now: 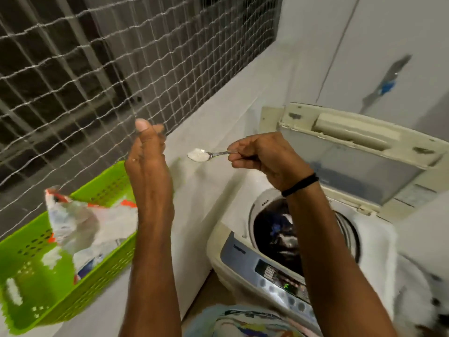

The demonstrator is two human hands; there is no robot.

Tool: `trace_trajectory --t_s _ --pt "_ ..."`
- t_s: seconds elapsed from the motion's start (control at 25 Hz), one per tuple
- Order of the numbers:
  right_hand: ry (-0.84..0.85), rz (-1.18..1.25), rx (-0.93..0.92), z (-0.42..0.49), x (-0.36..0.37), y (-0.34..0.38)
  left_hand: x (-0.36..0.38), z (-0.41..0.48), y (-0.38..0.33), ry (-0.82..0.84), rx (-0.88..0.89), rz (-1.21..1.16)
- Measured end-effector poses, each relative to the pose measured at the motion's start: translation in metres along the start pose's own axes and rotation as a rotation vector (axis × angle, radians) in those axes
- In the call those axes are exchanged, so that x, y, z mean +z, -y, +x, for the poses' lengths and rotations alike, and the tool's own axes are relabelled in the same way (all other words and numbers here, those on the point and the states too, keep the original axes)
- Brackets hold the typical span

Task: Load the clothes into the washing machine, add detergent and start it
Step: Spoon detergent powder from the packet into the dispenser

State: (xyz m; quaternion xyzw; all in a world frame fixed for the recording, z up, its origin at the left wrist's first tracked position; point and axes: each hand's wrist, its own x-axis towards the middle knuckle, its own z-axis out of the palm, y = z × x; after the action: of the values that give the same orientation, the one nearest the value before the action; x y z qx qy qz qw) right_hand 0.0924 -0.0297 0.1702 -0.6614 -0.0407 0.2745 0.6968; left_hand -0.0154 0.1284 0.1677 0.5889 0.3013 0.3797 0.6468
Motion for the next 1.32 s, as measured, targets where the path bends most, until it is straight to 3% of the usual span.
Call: trace_trajectory --t_s 0.4,0.68,0.84,1.0,1.16,1.32 --pt "-0.447 0.17 0.076 0.004 -0.168 -0.06 0.136 -0.028 0.088 0.289 -0.284 0.0" --pt "-0.7 0.145 0.216 0.044 -0.256 -0.167 0.21 -0.062 0.203 0.471 -0.708 0.024" --pt "-0.816 -0.151 0.306 0.059 -0.269 -0.216 0.234 -0.076 0.255 0.565 -1.037 0.04" --pt "-0.729 -0.645 0.166 0.068 -0.25 -0.242 0.246 -0.082 0.282 0.503 -1.248 -0.029" --pt "-0.678 -0.809 0.023 0.069 -0.244 -0.254 0.252 -0.087 0.295 0.463 -1.305 -0.048" --pt "-0.586 -0.893 0.093 0.07 -0.243 -0.252 0.257 -0.089 0.307 0.476 -1.33 -0.043"
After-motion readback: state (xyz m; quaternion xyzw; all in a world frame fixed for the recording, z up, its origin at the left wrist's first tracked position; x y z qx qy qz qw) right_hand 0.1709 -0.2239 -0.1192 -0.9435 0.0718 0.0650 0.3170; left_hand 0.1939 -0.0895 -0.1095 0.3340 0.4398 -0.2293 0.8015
